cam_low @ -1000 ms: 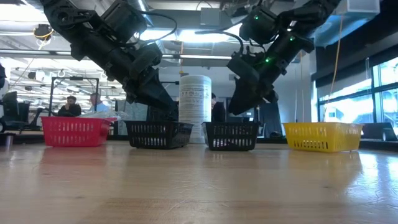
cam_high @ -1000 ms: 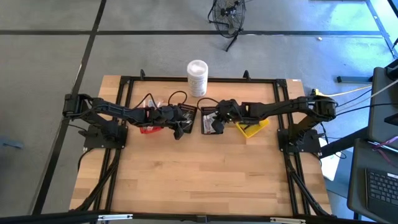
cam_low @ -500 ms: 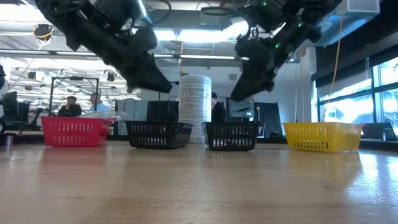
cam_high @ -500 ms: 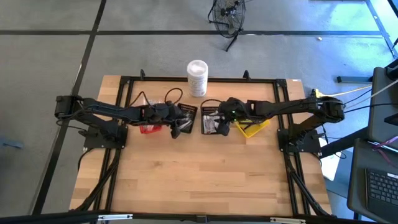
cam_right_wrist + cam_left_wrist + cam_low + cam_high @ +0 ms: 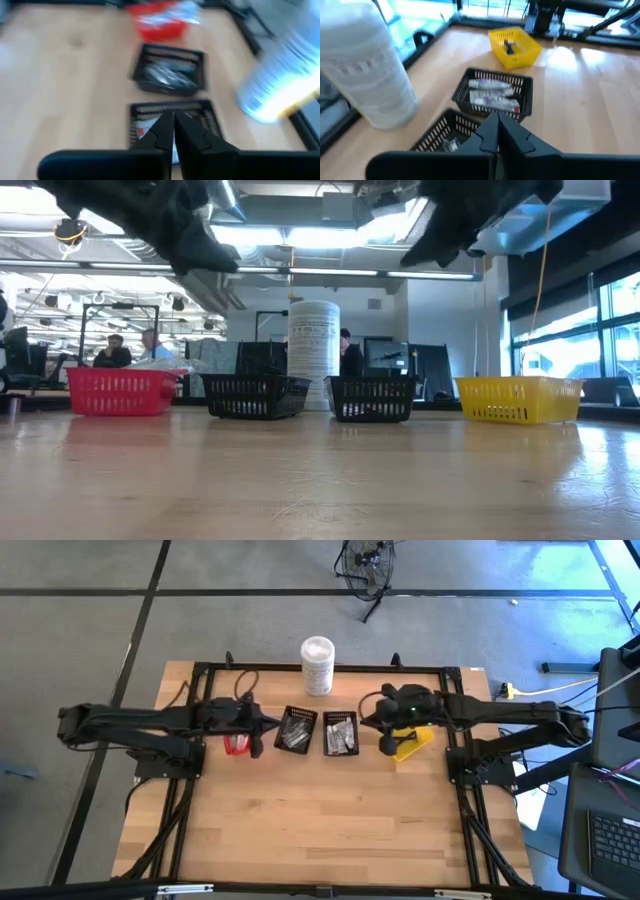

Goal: Pick & Place Travel size toiletries
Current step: Return to Home Position

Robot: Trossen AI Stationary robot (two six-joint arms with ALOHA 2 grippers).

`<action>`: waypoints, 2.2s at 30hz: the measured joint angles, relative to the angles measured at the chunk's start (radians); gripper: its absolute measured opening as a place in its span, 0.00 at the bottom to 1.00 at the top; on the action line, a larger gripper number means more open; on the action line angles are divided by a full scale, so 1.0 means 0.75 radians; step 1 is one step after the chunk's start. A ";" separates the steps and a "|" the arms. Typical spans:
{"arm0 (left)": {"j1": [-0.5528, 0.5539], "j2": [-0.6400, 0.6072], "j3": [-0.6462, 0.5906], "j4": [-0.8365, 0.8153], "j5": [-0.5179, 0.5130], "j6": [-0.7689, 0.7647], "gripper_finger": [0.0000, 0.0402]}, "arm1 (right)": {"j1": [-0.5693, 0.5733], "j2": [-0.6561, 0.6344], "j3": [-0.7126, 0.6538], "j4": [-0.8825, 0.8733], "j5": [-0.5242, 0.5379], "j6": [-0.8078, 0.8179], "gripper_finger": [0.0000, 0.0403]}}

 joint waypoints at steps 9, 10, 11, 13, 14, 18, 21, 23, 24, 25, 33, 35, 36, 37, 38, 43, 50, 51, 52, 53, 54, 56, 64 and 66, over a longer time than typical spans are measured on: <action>-0.053 -0.401 -0.166 -0.027 -0.040 0.035 0.01 | 0.000 -0.231 -0.047 -0.035 -0.157 -0.098 0.03; -0.055 -0.446 -0.185 -0.027 -0.041 0.035 0.01 | 0.004 -0.262 -0.069 -0.027 -0.157 -0.098 0.03; -0.056 -0.488 -0.205 -0.024 -0.045 0.035 0.01 | 0.011 -0.298 -0.101 -0.014 -0.157 -0.091 0.03; -0.062 -0.561 -0.238 -0.010 -0.050 0.045 0.01 | 0.025 -0.366 -0.170 0.023 -0.157 -0.074 0.01; -0.064 -0.596 -0.252 -0.014 -0.050 0.061 0.01 | 0.032 -0.402 -0.206 0.041 -0.157 -0.068 0.01; -0.080 -0.704 -0.303 -0.013 -0.050 0.141 0.01 | 0.054 -0.541 -0.335 0.140 -0.158 -0.046 0.03; -0.098 -0.776 -0.346 0.004 -0.048 0.230 0.01 | 0.056 -0.641 -0.399 0.187 -0.158 -0.043 0.03; -0.111 -0.827 -0.380 0.023 -0.048 0.264 0.01 | 0.056 -0.696 -0.432 0.203 -0.158 -0.043 0.02; -0.115 -0.852 -0.395 0.030 -0.048 0.270 0.01 | 0.056 -0.723 -0.447 0.201 -0.158 -0.043 0.02; -0.120 -0.877 -0.413 0.042 -0.047 0.276 0.01 | 0.056 -0.749 -0.461 0.201 -0.158 -0.043 0.01; -0.129 -1.075 -0.579 0.177 -0.019 0.321 0.01 | 0.056 -0.962 -0.607 0.245 -0.166 -0.053 0.04; -0.130 -1.113 -0.608 0.188 -0.012 0.324 0.01 | 0.056 -0.998 -0.634 0.255 -0.169 -0.052 0.03; -0.129 -1.131 -0.624 0.193 -0.013 0.323 0.01 | 0.056 -1.014 -0.644 0.255 -0.172 -0.043 0.03; -0.129 -1.148 -0.641 0.197 -0.013 0.324 0.01 | 0.056 -1.028 -0.651 0.255 -0.172 -0.035 0.02; -0.129 -1.166 -0.658 0.197 -0.013 0.324 0.01 | 0.056 -1.040 -0.657 0.255 -0.172 -0.032 0.01; -0.129 -1.174 -0.738 0.273 -0.013 0.323 0.01 | 0.056 -1.103 -0.698 0.257 -0.172 -0.029 0.02; -0.129 -1.174 -0.738 0.298 -0.012 0.344 0.01 | 0.056 -1.199 -0.806 0.301 -0.172 0.002 0.01; -0.129 -1.174 -0.738 0.298 -0.011 0.344 0.01 | 0.056 -1.212 -0.823 0.322 -0.172 0.002 0.01; -0.129 -1.174 -0.738 0.298 -0.011 0.344 0.01 | 0.056 -1.225 -0.839 0.338 -0.172 0.002 0.01; -0.129 -1.174 -0.738 0.298 -0.011 0.344 0.01 | 0.056 -1.235 -0.853 0.351 -0.172 0.002 0.02; -0.129 -1.174 -0.738 0.297 -0.011 0.345 0.01 | 0.056 -1.245 -0.866 0.364 -0.172 0.003 0.02; -0.129 -1.174 -0.738 0.297 -0.011 0.344 0.01 | 0.056 -1.261 -0.882 0.382 -0.172 0.028 0.03; -0.129 -1.174 -0.738 0.296 -0.012 0.344 0.01 | 0.057 -1.286 -0.964 0.478 -0.163 0.073 0.02; -0.129 -1.174 -0.738 0.294 -0.012 0.344 0.01 | 0.056 -1.287 -0.975 0.498 -0.160 0.074 0.02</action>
